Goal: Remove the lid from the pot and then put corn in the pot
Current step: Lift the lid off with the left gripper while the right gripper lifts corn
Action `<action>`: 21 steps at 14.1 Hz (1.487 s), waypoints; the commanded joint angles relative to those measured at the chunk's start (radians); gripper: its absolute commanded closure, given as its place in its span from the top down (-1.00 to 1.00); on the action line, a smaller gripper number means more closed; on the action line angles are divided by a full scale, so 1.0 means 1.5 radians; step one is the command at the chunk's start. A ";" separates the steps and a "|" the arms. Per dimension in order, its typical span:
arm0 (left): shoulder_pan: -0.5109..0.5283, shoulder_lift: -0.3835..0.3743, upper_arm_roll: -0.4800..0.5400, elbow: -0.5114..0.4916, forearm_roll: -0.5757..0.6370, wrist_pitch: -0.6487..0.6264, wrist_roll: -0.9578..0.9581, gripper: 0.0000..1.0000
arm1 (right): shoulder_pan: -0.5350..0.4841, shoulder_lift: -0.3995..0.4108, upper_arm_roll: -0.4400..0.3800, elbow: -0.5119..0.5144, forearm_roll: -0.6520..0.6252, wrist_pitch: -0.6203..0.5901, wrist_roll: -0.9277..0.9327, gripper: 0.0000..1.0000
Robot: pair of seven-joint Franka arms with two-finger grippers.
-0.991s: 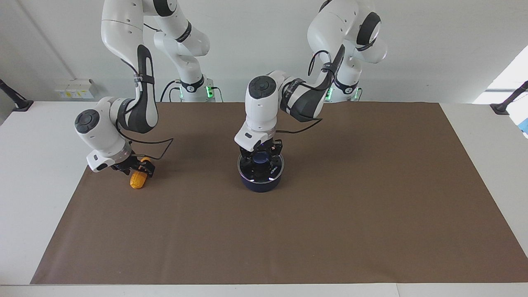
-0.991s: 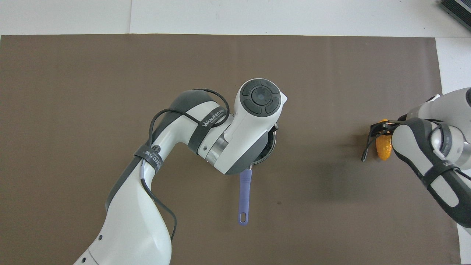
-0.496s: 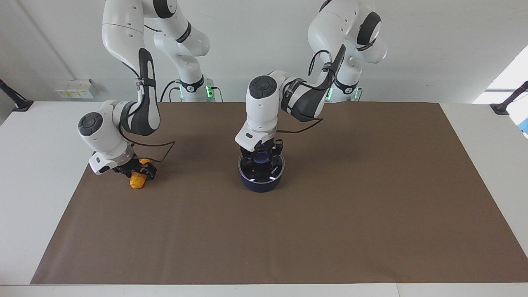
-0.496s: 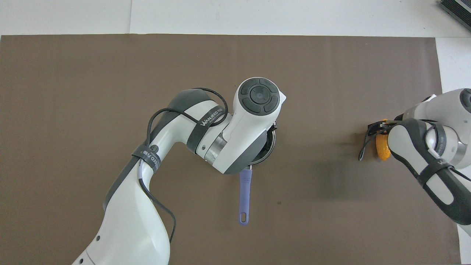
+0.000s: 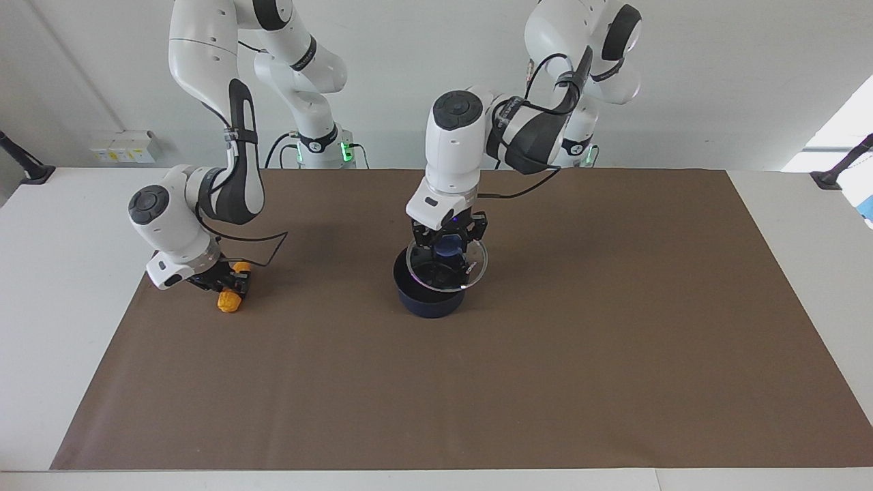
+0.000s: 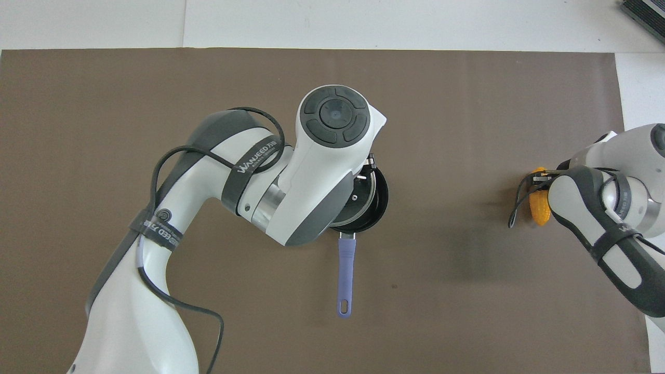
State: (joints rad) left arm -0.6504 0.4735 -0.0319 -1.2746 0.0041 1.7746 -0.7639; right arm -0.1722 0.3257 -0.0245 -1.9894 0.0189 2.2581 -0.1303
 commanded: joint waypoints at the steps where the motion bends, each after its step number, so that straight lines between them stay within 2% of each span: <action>1: 0.040 -0.033 -0.002 -0.014 -0.003 -0.040 0.065 -1.00 | -0.002 0.004 0.002 0.041 0.001 -0.044 -0.018 -1.00; 4: 0.102 -0.061 -0.002 -0.058 -0.003 -0.050 0.161 -1.00 | 0.003 0.002 0.002 0.075 -0.012 -0.078 -0.018 -1.00; 10: 0.220 -0.154 -0.002 -0.201 -0.004 -0.020 0.315 -1.00 | 0.010 -0.006 0.003 0.079 -0.019 -0.082 -0.015 -1.00; 13: 0.275 -0.196 -0.002 -0.281 -0.004 0.015 0.393 -1.00 | 0.034 -0.015 0.011 0.145 -0.019 -0.153 0.025 -1.00; 16: 0.334 -0.243 -0.003 -0.381 -0.004 0.076 0.479 -1.00 | 0.090 -0.023 0.008 0.207 -0.020 -0.227 0.065 -1.00; 19: 0.386 -0.282 -0.003 -0.457 -0.005 0.117 0.541 -1.00 | 0.137 -0.040 0.011 0.228 -0.032 -0.277 0.143 -1.00; 21: 0.412 -0.311 -0.002 -0.518 -0.005 0.162 0.567 -1.00 | 0.193 -0.039 0.011 0.240 -0.042 -0.286 0.234 -1.00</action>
State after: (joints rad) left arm -0.0699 0.1021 -0.0251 -1.9165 0.0039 1.9381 0.0423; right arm 0.0583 0.2648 -0.0104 -1.6480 -0.0090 1.8494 0.1084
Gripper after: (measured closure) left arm 0.344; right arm 0.604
